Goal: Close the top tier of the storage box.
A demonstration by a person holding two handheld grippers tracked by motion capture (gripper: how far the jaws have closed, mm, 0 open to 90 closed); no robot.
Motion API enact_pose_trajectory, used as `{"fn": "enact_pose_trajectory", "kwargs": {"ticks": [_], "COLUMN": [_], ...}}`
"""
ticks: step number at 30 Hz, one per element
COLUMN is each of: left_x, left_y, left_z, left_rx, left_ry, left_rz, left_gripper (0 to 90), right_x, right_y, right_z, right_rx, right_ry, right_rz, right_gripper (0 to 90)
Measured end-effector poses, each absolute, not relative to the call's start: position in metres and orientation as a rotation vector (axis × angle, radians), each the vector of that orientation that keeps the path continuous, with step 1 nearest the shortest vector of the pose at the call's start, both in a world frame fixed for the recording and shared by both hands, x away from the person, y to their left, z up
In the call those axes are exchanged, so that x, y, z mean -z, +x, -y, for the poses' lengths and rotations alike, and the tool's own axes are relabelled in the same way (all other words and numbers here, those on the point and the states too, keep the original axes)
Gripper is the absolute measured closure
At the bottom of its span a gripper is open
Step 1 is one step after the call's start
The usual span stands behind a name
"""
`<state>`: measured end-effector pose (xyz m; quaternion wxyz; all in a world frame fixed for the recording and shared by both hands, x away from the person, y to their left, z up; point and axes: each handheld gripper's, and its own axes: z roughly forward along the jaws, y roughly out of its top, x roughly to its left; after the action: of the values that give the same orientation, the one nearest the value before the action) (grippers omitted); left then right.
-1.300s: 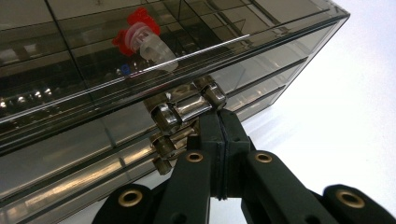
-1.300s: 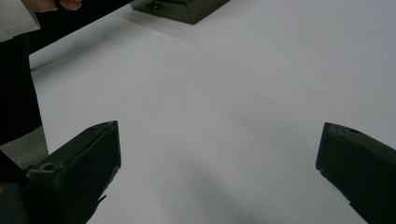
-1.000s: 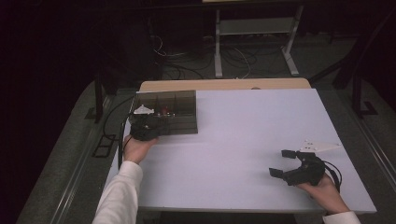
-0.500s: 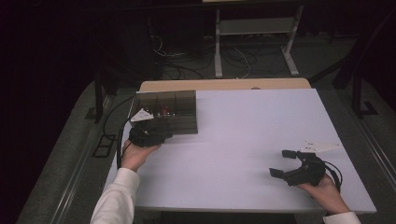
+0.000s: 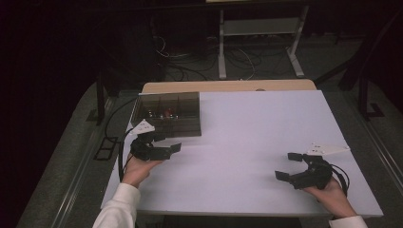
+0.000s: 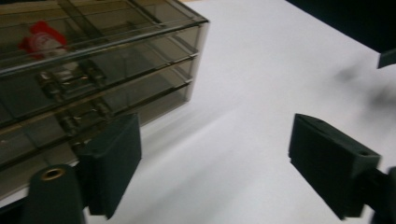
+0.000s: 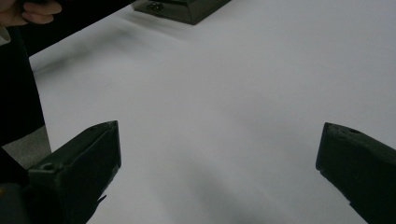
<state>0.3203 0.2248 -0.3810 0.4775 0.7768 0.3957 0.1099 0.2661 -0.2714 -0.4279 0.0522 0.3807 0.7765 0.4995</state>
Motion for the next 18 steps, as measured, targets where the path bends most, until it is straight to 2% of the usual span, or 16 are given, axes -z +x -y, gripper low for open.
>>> {"fn": "enact_pose_trajectory", "kwargs": {"ticks": [8,18], "left_x": [0.385,0.391], "left_y": [0.304,0.291], "left_z": [-0.218,-0.213], "left_rx": [-0.274,-0.258], "left_ry": [1.875,1.866], "left_rz": [-0.944,-0.884], "left_gripper": [0.5,0.0], "right_x": [0.427,0.427], "right_y": [0.265,0.264], "right_z": [0.271,0.271], "right_rx": [-1.522,-1.523], "right_ry": [1.156,1.159], "right_rz": [-2.359,-2.354], "right_gripper": [0.4,0.4]}}
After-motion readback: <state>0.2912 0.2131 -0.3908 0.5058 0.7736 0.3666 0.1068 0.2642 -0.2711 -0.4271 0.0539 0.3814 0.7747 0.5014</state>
